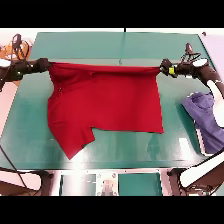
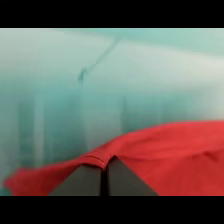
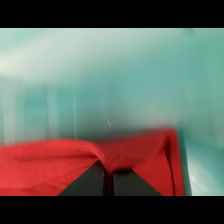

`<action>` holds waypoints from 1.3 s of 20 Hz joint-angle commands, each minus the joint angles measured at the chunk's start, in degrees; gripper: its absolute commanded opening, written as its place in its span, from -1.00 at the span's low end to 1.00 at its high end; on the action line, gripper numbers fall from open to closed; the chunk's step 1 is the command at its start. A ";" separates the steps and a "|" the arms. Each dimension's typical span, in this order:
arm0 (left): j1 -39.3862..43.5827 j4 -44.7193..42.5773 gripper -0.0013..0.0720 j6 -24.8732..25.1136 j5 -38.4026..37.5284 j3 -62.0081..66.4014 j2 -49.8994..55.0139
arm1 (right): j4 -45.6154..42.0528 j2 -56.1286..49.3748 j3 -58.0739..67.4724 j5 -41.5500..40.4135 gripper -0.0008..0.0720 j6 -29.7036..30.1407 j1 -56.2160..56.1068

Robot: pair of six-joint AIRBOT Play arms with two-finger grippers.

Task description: Fold the shirts.

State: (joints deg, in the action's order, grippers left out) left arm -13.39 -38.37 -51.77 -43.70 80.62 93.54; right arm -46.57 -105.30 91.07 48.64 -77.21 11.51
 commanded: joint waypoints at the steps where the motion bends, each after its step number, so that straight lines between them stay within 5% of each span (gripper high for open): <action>1: -0.04 -10.58 -0.90 -2.86 -8.98 0.09 0.11 | -10.88 0.81 0.09 13.05 -0.94 -4.55 0.39; 6: -0.04 -19.52 -0.90 -6.73 -14.32 0.02 0.17 | -14.16 1.22 -1.16 20.00 -0.94 -5.40 -0.13; 15: 0.02 -17.40 -0.90 -6.71 -15.89 -0.87 2.01 | -15.85 1.20 -4.20 21.33 -0.93 -6.84 -0.48; 16: 0.00 -16.46 -0.90 -6.71 -17.05 -0.87 2.67 | -15.85 1.22 -4.17 21.38 -0.77 -6.84 -0.48; 17: 0.00 -16.59 -0.80 -6.75 -18.53 -0.85 2.89 | -15.91 1.40 -3.82 22.21 -0.29 -6.86 -0.33; 18: -0.04 -17.03 0.03 -7.91 -20.28 -0.37 2.82 | -16.31 1.60 -2.71 24.46 -0.11 -7.34 0.17; 19: -0.07 -18.73 0.54 -11.23 -23.08 1.09 2.82 | -17.81 1.88 -1.16 27.08 -0.11 -8.66 0.72; 21: -0.07 -24.90 0.53 -15.89 -31.47 5.68 2.82 | -23.15 3.43 1.40 32.20 -0.13 -11.45 1.84; 22: -0.07 -27.45 0.52 -18.25 -35.67 8.07 2.80 | -25.20 4.81 1.36 33.77 -0.44 -12.70 2.38; 23: -0.07 -29.57 0.23 -20.90 -39.80 10.29 2.75 | -26.10 6.29 0.92 34.88 -0.94 -12.83 2.75; 25: -0.04 -30.60 -0.89 -23.23 -45.20 12.15 1.77 | -26.14 9.53 -2.01 36.57 -0.94 -13.03 2.93; 26: -0.04 -30.67 -0.90 -24.65 -46.64 12.09 1.18 | -26.12 11.78 -4.94 36.57 -0.94 -13.20 2.93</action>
State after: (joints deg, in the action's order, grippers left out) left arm -13.47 -65.63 -70.94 -80.97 90.04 95.64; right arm -70.59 -97.71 89.43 81.84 -88.99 13.91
